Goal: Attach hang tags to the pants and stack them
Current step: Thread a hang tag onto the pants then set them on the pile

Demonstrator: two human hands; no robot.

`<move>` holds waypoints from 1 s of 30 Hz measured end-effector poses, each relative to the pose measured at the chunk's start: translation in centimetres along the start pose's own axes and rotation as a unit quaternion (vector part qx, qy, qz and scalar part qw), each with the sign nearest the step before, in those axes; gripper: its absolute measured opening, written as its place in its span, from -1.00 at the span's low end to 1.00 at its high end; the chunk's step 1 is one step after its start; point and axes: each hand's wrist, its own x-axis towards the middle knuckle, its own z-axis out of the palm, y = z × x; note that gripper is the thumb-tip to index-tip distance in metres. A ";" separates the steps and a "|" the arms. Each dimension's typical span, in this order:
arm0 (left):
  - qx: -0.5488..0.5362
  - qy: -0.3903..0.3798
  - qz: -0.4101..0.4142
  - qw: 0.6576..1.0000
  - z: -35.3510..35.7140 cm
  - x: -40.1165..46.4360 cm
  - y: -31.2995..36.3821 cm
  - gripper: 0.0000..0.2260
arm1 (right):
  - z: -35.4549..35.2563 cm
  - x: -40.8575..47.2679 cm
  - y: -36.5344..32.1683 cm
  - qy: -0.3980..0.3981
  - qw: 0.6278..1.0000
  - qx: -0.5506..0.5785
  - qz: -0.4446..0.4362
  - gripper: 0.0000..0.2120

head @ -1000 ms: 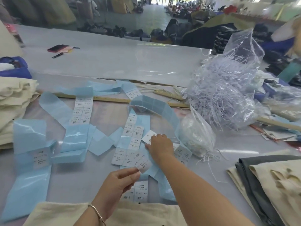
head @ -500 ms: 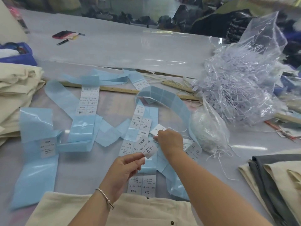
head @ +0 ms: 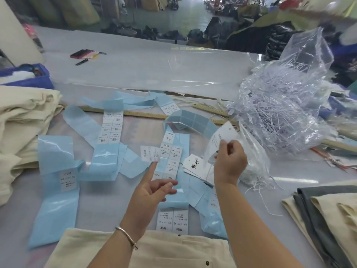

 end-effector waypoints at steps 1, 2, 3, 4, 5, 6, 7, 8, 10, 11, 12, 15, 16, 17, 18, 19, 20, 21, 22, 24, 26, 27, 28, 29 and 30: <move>0.023 0.012 0.032 0.999 0.2 -0.2 0.6 -0.36 | -0.8 -0.4 -0.9 -0.012 0.998 0.042 0.044 -0.76; 0.058 0.024 0.065 0.996 0.3 -0.4 1.3 -0.32 | -1.6 -1.0 -1.6 -0.044 0.994 0.070 0.078 -0.79; 0.103 0.031 0.097 0.989 0.5 -0.7 2.0 -0.28 | -2.4 -1.8 -2.2 -0.093 0.987 0.086 0.102 -0.83; 0.151 0.031 0.126 0.980 0.7 -1.1 2.6 -0.24 | -3.2 -2.7 -2.8 -0.150 0.977 0.091 0.122 -0.88; 0.195 0.027 0.152 0.968 1.0 -1.6 3.2 -0.20 | -4.0 -3.7 -3.3 -0.202 0.965 0.092 0.137 -0.92; 0.237 0.018 0.174 0.956 1.2 -2.1 3.7 -0.16 | -4.8 -4.8 -3.9 -0.243 0.954 0.093 0.149 -0.94; 0.274 0.007 0.191 0.942 1.5 -2.7 4.1 -0.13 | -5.5 -5.8 -4.4 -0.272 0.944 0.095 0.159 -0.94; 0.307 -0.004 0.207 0.929 1.8 -3.4 4.3 -0.11 | -6.2 -6.7 -5.0 -0.289 0.937 0.098 0.171 -0.94; 0.354 -0.008 0.238 0.904 2.2 -4.9 4.5 -0.11 | -7.6 -8.2 -6.2 -0.303 0.926 0.110 0.194 -0.91; 0.364 0.001 0.251 0.897 2.4 -5.7 4.6 -0.12 | -8.4 -8.8 -6.7 -0.309 0.922 0.120 0.202 -0.89; 0.365 0.015 0.264 0.893 2.4 -6.6 4.7 -0.14 | -9.3 -9.3 -7.1 -0.318 0.916 0.131 0.205 -0.88; 0.329 0.061 0.260 0.906 2.1 -9.0 4.8 -0.18 | -12.2 -11.2 -7.6 -0.332 0.915 0.150 0.174 -0.94; 0.302 0.071 0.242 0.919 1.9 -9.7 4.8 -0.17 | -13.3 -12.1 -7.6 -0.325 0.920 0.151 0.162 -0.96; 0.268 0.076 0.219 0.935 1.8 -10.5 4.8 -0.14 | -14.3 -13.0 -7.4 -0.322 0.922 0.150 0.155 -0.89; 0.230 0.074 0.193 0.951 1.6 -11.2 4.7 -0.12 | -15.2 -13.8 -7.3 -0.329 0.917 0.161 0.160 -0.82; 0.191 0.065 0.167 0.965 1.5 -11.8 4.6 -0.10 | -16.0 -14.6 -7.1 -0.343 0.906 0.178 0.174 -0.77; 0.153 0.053 0.141 0.977 1.5 -12.5 4.4 -0.09 | -16.8 -15.3 -7.0 -0.361 0.891 0.198 0.192 -0.73; 0.123 0.044 0.122 0.984 1.5 -13.1 4.2 -0.08 | -17.4 -16.0 -6.8 -0.374 0.879 0.214 0.205 -0.70; 0.101 0.039 0.111 0.988 1.4 -13.6 3.9 -0.08 | -17.9 -16.5 -6.7 -0.378 0.871 0.228 0.213 -0.66; 0.070 0.030 0.097 0.992 1.6 -14.5 3.4 -0.10 | -18.9 -17.2 -6.4 -0.365 0.867 0.255 0.222 -0.60; 0.040 0.025 0.086 0.995 1.9 -15.4 3.0 -0.14 | -19.7 -17.7 -6.2 -0.354 0.859 0.284 0.236 -0.56; 0.028 0.023 0.081 0.996 2.0 -15.7 2.9 -0.17 | -20.0 -17.9 -6.2 -0.351 0.855 0.295 0.241 -0.56; 0.020 0.021 0.075 0.997 2.2 -16.0 2.9 -0.19 | -20.4 -18.0 -6.2 -0.348 0.852 0.304 0.245 -0.55; 0.016 0.018 0.073 0.997 2.3 -16.3 2.9 -0.20 | -20.7 -18.1 -6.2 -0.347 0.849 0.311 0.248 -0.55; 0.019 0.016 0.077 0.997 2.4 -16.5 3.0 -0.19 | -21.0 -18.1 -6.2 -0.350 0.848 0.311 0.248 -0.54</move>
